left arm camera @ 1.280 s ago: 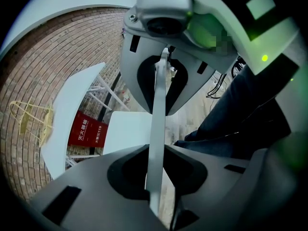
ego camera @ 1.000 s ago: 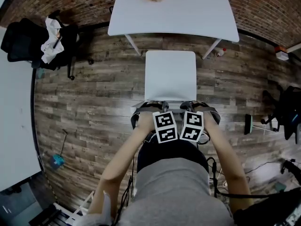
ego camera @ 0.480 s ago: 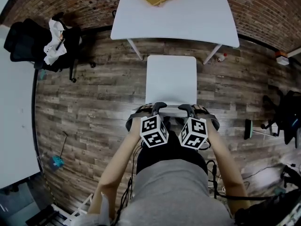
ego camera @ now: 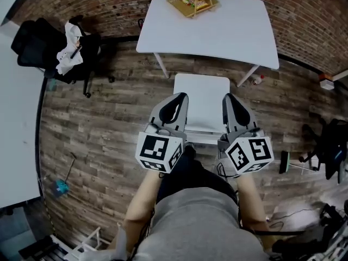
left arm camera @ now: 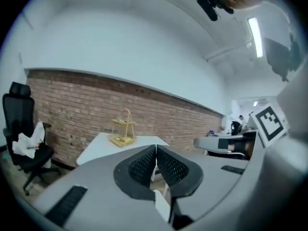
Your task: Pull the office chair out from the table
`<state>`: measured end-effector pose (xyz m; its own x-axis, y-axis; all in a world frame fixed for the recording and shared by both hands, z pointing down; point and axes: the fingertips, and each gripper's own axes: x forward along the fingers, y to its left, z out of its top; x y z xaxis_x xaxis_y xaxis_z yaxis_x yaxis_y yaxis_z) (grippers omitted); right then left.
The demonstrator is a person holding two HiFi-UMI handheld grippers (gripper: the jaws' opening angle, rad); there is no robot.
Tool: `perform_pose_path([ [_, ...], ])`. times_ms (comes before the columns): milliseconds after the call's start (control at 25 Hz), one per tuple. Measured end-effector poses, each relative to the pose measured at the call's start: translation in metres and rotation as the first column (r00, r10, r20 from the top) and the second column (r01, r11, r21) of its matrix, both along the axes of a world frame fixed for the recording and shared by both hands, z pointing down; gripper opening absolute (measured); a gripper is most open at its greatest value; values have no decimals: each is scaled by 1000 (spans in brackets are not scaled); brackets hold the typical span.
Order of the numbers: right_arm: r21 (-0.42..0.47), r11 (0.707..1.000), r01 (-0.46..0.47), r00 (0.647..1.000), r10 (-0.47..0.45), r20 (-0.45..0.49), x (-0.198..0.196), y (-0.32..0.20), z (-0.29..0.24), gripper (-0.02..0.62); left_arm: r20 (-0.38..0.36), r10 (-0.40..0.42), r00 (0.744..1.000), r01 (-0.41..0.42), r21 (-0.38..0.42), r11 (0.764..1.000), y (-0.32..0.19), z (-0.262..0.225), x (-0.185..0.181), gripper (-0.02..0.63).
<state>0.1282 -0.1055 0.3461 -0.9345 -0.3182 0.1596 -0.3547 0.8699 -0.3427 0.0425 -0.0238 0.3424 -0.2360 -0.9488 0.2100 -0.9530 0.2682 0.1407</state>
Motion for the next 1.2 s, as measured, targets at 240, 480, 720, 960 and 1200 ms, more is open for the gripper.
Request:
perform_pose_path([
  [240,72,992,-99,995,101,-24,-2,3,-7,14,165,-143,976,147,-11,989,-3,-11,4,16],
  [480,68,991,-116,993,118,-32,1,-2,-8,14,146,-144,979,149,-22,989,-7,-9,9,15],
  [720,39,994,-106,993,108,-39,1,2,-3,14,167,-142,976,150,-40,988,-6,-10,11,15],
  [960,38,994,-104,993,105,-46,8,8,0,14,171,-143,975,151,-40,988,-2,-11,16,15],
  [1200,50,993,-109,993,111,-38,20,9,-2,14,199,-149,969,161,-43,986,1,-11,24,15],
])
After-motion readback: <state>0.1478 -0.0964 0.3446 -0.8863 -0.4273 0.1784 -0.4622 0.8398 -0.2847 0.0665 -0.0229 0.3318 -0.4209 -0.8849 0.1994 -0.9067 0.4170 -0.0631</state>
